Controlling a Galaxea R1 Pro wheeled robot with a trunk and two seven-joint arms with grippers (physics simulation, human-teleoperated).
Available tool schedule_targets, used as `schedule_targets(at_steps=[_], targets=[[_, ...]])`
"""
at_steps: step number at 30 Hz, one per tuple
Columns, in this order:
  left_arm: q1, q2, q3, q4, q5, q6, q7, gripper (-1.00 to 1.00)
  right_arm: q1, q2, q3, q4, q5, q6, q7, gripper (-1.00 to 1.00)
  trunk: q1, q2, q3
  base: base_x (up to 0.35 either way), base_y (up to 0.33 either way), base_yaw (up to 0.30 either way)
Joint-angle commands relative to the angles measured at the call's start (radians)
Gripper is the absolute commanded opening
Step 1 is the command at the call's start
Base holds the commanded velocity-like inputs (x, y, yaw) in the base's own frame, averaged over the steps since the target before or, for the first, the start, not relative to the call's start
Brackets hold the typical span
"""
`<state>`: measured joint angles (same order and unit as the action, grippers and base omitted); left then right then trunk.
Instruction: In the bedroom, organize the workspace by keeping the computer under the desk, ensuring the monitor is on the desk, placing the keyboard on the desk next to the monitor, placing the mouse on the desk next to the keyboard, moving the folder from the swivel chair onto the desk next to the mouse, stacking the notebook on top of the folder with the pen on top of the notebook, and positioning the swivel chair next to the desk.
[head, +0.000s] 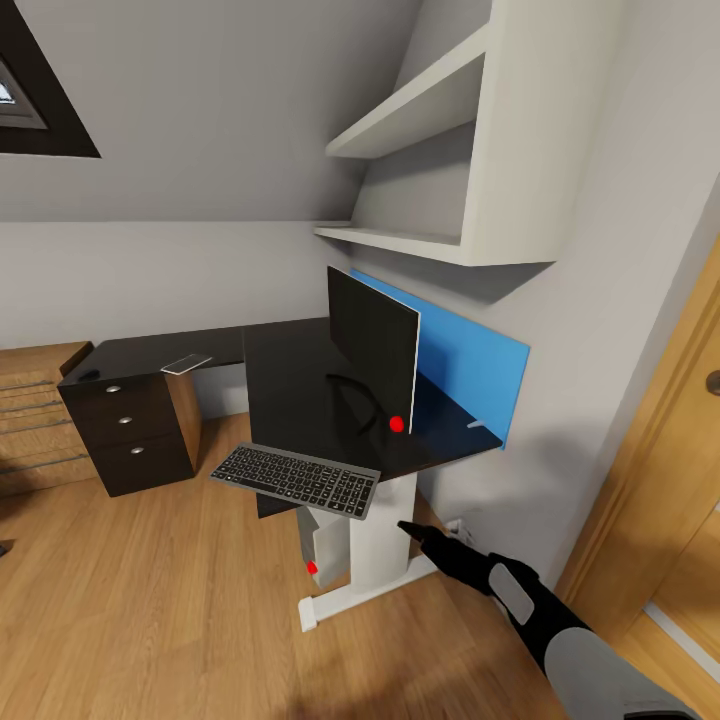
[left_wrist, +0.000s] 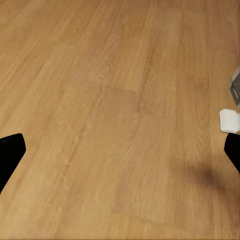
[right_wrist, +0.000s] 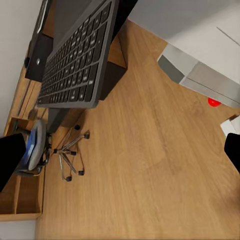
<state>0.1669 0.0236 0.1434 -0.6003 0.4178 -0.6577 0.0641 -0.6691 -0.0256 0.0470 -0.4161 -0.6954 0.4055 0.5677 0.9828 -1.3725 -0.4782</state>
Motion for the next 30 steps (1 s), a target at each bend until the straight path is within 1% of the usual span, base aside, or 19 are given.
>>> schedule_targets(at_steps=[1, 4, 5, 7, 8, 10, 15, 18, 25, 30], targets=[[0.0, 0.0, -0.002, -0.001, -0.002, -0.002, 0.007, 1.0, 0.0, -0.003, 0.005, 0.0, -0.01, 0.005, 0.006, 1.0, 0.0, -0.001, -0.001, 0.0, 0.0, 0.0], [0.0, 0.0, -0.005, -0.001, -0.003, -0.005, 0.007, 1.0, 0.001, -0.007, 0.005, 0.0, -0.01, 0.002, 0.024, 1.0, 0.0, -0.001, -0.001, 0.048, 0.031, 0.0], [0.0, -0.001, -0.007, 0.001, -0.015, -0.005, 0.007, 1.0, 0.002, -0.006, 0.005, -0.001, -0.012, -0.001, 0.032, 1.0, 0.0, -0.001, -0.001, 0.204, 0.169, 0.0], [0.0, -0.001, -0.007, 0.002, -0.026, -0.005, 0.007, 1.0, 0.002, -0.005, 0.005, -0.001, -0.013, -0.001, 0.033, 1.0, 0.0, -0.001, -0.001, 0.206, 0.167, 0.0], [0.0, -0.002, -0.006, 0.003, -0.047, -0.005, 0.008, 1.0, 0.002, -0.004, 0.005, 0.0, -0.014, -0.002, 0.035, 1.0, 0.0, -0.001, -0.001, 0.123, 0.089, 0.0], [0.0, -0.005, -0.004, 0.003, -0.069, -0.006, 0.01, 1.0, 0.002, -0.003, 0.005, 0.001, -0.016, -0.002, 0.036, 1.0, 0.0, -0.001, -0.001, 0.081, 0.059, 0.0], [0.0, -0.011, -0.003, 0.004, -0.102, -0.006, 0.011, 1.0, 0.002, -0.003, 0.004, 0.004, -0.019, -0.001, 0.037, 1.0, 0.0, -0.001, -0.001, 0.03, 0.021, 0.0], [0.0, -0.012, -0.003, 0.004, -0.106, -0.007, 0.011, 1.0, 0.002, -0.002, 0.004, 0.006, -0.02, -0.002, 0.036, 1.0, 0.0, -0.001, -0.001, 0.083, 0.005, 0.0], [0.0, -0.013, -0.004, 0.004, -0.109, -0.007, 0.011, 1.0, 0.002, 0.006, 0.003, 0.007, -0.021, -0.005, 0.031, 1.0, 0.0, -0.001, -0.001, 0.252, 0.001, 0.0], [0.0, -0.013, -0.003, 0.004, -0.109, -0.007, 0.011, 1.0, 0.002, 0.011, 0.005, 0.008, -0.02, -0.007, 0.028, 1.0, 0.0, -0.001, -0.001, 0.129, 0.0, 0.0]])
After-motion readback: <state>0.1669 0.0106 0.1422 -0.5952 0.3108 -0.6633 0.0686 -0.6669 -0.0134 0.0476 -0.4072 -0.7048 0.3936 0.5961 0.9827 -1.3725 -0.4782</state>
